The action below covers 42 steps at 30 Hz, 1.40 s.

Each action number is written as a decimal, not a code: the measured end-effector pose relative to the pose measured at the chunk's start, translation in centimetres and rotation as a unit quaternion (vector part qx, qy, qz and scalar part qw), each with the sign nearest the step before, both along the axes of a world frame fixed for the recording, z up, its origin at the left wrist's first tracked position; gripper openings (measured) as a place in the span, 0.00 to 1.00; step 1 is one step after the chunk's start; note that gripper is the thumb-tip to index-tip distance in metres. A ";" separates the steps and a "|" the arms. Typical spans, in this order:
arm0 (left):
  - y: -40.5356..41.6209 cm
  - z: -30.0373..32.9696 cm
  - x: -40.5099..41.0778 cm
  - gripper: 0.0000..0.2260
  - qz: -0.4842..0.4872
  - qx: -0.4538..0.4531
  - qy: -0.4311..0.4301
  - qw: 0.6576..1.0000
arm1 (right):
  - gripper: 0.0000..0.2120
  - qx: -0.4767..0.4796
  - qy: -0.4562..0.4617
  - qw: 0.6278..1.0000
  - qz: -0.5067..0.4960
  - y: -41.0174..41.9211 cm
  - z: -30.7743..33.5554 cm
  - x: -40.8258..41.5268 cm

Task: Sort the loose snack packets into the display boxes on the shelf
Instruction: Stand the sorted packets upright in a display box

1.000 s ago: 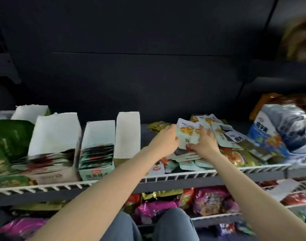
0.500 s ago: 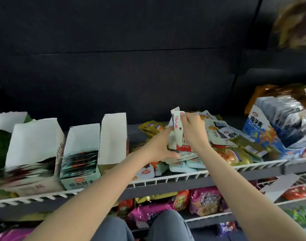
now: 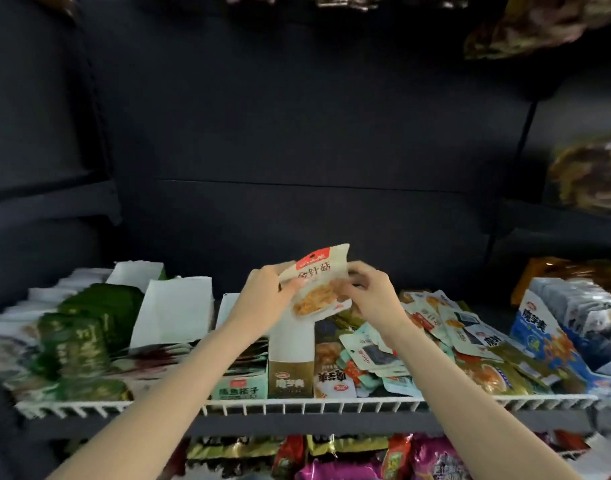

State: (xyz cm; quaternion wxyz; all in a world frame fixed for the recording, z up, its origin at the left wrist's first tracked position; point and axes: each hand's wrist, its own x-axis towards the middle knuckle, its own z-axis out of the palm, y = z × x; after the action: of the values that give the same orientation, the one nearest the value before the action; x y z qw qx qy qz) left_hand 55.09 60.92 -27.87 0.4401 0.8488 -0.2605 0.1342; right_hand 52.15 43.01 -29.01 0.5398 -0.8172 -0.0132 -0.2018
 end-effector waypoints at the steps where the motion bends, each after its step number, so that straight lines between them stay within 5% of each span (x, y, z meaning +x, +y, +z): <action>1: 1.6 0.4 -0.1 0.11 0.011 -0.002 -0.005 1.000 | 0.07 -0.008 -0.006 1.000 0.009 1.3 0.3 0.2; 6: 9.4 2.0 -1.0 0.03 0.086 -0.027 -0.039 0.995 | 0.07 0.009 -0.025 0.998 0.063 8.5 0.6 2.0; 11: 15.7 1.5 -1.0 0.05 0.138 0.002 -0.038 0.990 | 0.08 0.035 -0.004 0.992 0.120 15.3 -0.6 2.8; 13: 17.4 0.7 -0.6 0.13 0.162 0.020 -0.025 0.986 | 0.07 0.038 0.016 0.991 0.131 16.9 -1.2 3.2; 28: 21.5 -0.7 0.0 0.20 0.225 0.119 -0.028 0.967 | 0.09 -0.227 0.017 0.969 0.097 19.9 -0.5 3.5; 36: 20.2 -1.2 -0.2 0.09 0.154 0.308 -0.059 0.937 | 0.08 -0.279 -0.022 0.956 0.090 20.1 -1.1 3.3; 42: 18.6 -1.0 -0.1 0.09 0.104 0.283 -0.046 0.952 | 0.15 -0.321 0.049 0.937 0.129 18.5 -1.1 3.2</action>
State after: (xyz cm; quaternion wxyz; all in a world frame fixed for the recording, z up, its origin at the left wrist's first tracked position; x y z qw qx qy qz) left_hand 54.94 79.47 -28.87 0.1528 0.9539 -0.2179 0.1390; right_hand 55.36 61.54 -30.12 0.2706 -0.9470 -0.1559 -0.0748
